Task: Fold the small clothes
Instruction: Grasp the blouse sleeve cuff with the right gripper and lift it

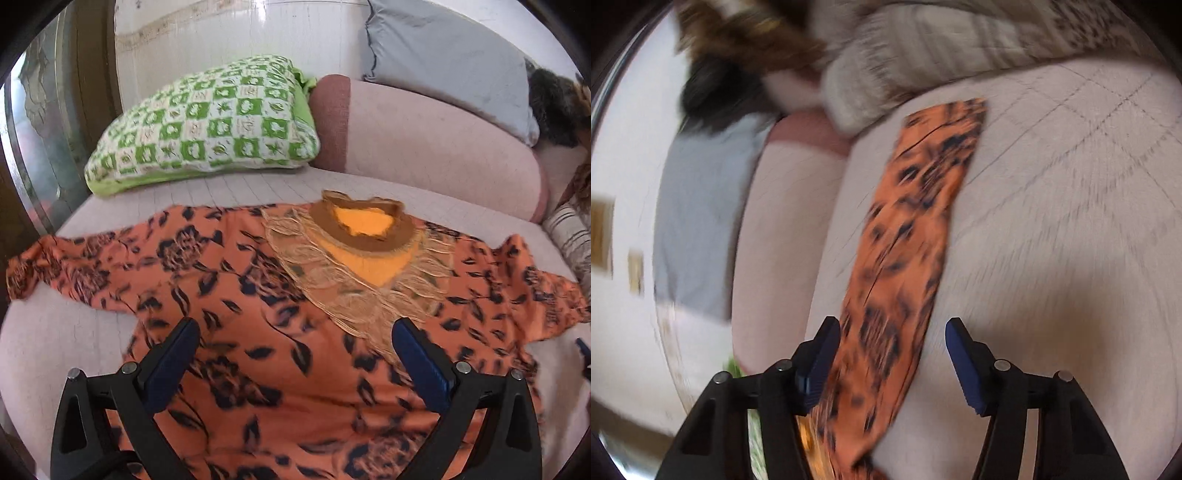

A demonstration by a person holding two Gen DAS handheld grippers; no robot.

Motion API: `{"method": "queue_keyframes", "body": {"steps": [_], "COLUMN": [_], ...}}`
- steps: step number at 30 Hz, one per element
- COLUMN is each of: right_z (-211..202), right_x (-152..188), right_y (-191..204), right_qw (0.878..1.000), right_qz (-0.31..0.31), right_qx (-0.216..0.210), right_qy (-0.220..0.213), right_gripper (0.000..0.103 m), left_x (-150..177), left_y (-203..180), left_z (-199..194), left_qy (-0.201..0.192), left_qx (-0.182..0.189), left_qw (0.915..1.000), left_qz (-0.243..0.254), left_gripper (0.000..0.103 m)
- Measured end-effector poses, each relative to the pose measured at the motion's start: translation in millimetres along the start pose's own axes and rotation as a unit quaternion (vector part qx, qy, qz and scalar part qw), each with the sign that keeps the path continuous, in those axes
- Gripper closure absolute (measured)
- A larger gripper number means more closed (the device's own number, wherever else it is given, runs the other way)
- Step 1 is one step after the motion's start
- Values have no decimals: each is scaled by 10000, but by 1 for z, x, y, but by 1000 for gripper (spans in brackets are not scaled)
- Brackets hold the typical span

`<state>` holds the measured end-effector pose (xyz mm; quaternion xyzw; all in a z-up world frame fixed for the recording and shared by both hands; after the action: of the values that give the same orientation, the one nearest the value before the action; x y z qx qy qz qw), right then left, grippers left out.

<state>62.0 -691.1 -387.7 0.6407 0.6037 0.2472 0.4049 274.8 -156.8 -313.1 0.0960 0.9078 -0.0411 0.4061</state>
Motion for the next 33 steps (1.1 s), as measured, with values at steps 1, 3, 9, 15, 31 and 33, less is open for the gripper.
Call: {"method": "queue_keyframes", "body": {"steps": [1,3,9,15,31,33], "right_z": [8,21,47,65,58,53], "right_x": [-8,-24,-66,-85,-63,-65], "right_y": [-4,-12,0,14,1,10], "right_qw": [10000,9996,9973,9947,9946,9927], "right_qz": [68,253,76,-241,-86,-237], "right_qx": [52,143,504,494,442,455], "right_qy": [10,-63,-529,-873,-936,-1090], "right_gripper": [45,56,63,66,99,98], "left_x": [-1,-2,2,4,7,5], "left_y": [2,4,1,-1,25,27], "left_z": [2,5,17,23,15,15], "left_qy": [6,-31,101,160,290,269], "left_qx": [-27,-67,-76,-129,-48,-64], "left_qw": [10000,10000,9995,9991,9995,9996], "left_qz": [4,36,287,372,67,45], "left_gripper": [0,0,0,0,0,0]}}
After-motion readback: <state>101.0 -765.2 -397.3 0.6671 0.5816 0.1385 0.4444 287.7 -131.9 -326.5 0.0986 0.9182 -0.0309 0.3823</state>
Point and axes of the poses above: each gripper's, at about its wrist camera, not at the fingertips, and z roughly the way its jaws point, y to its left, x to its underside, the point moved 8 cm from there along z, roughly the way its jaws point, and after that the axes turned 4 degrees about -y, right-handed, at the moved point
